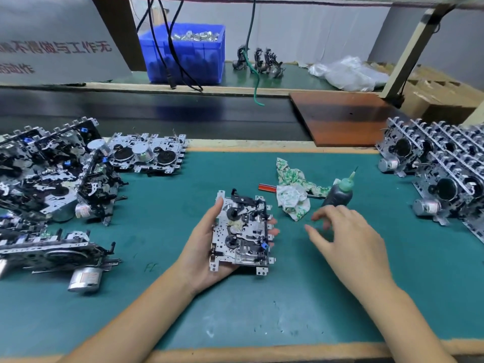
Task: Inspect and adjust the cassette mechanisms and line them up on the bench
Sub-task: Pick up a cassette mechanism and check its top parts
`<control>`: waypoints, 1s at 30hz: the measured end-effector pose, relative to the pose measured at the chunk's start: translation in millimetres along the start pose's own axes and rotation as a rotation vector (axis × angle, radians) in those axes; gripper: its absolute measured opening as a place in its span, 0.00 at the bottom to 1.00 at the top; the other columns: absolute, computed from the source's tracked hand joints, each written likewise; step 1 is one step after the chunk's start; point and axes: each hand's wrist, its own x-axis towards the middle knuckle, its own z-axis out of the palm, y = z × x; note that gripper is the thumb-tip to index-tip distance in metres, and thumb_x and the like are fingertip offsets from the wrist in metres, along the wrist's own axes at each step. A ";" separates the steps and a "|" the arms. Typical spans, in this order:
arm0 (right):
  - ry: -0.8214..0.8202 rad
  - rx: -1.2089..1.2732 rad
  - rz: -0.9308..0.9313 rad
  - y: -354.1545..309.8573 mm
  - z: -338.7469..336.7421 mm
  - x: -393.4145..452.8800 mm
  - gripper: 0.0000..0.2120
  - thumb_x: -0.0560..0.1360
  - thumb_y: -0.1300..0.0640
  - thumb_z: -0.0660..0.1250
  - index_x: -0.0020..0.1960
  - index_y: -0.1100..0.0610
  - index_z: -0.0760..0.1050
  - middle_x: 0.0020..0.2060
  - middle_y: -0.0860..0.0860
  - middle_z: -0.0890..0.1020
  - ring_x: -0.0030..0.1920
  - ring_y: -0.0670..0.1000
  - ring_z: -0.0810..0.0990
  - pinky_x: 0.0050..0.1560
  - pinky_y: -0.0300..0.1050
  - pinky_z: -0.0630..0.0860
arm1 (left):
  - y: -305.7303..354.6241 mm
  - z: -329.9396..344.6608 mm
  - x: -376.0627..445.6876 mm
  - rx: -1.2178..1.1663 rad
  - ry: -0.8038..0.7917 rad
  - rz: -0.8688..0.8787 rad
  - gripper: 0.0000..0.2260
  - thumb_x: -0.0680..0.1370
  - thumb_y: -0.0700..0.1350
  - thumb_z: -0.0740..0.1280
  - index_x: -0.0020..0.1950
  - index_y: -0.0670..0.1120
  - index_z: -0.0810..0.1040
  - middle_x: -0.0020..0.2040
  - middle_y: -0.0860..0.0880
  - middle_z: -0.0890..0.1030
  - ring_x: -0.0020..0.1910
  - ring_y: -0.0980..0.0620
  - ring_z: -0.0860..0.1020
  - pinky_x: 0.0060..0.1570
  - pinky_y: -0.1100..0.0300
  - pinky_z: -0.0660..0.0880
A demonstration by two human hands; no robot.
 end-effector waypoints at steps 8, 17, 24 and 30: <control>-0.571 0.536 -0.001 6.2 3.5 16.1 0.08 0.81 0.52 0.55 0.44 0.51 0.64 0.33 0.46 0.77 0.33 0.47 0.73 0.35 0.43 0.70 | 0.9 -2.9 1.9 -0.068 0.123 -0.072 0.37 0.72 0.66 0.60 0.64 0.36 0.76 0.65 0.33 0.74 0.63 0.36 0.74 0.62 0.42 0.71; -0.986 0.986 0.004 -24.1 11.0 30.9 0.20 0.80 0.49 0.58 0.32 0.54 0.72 0.18 0.47 0.63 0.20 0.46 0.54 0.21 0.32 0.53 | 2.9 -1.4 -0.5 -0.012 0.216 -0.088 0.36 0.72 0.69 0.57 0.61 0.39 0.79 0.64 0.37 0.77 0.58 0.42 0.79 0.61 0.49 0.73; -0.984 1.062 0.043 -21.9 12.9 23.1 0.20 0.79 0.49 0.59 0.32 0.55 0.75 0.18 0.48 0.63 0.19 0.45 0.53 0.20 0.30 0.53 | 1.7 0.8 -0.4 0.005 0.223 -0.086 0.35 0.73 0.67 0.57 0.59 0.38 0.80 0.61 0.36 0.78 0.56 0.41 0.80 0.56 0.50 0.75; -0.970 1.034 0.071 -24.1 16.0 20.2 0.21 0.79 0.49 0.60 0.29 0.55 0.75 0.17 0.49 0.66 0.18 0.45 0.57 0.20 0.32 0.57 | 1.2 3.6 -0.1 0.017 0.239 -0.078 0.33 0.73 0.66 0.57 0.58 0.39 0.81 0.60 0.36 0.79 0.54 0.42 0.81 0.53 0.52 0.78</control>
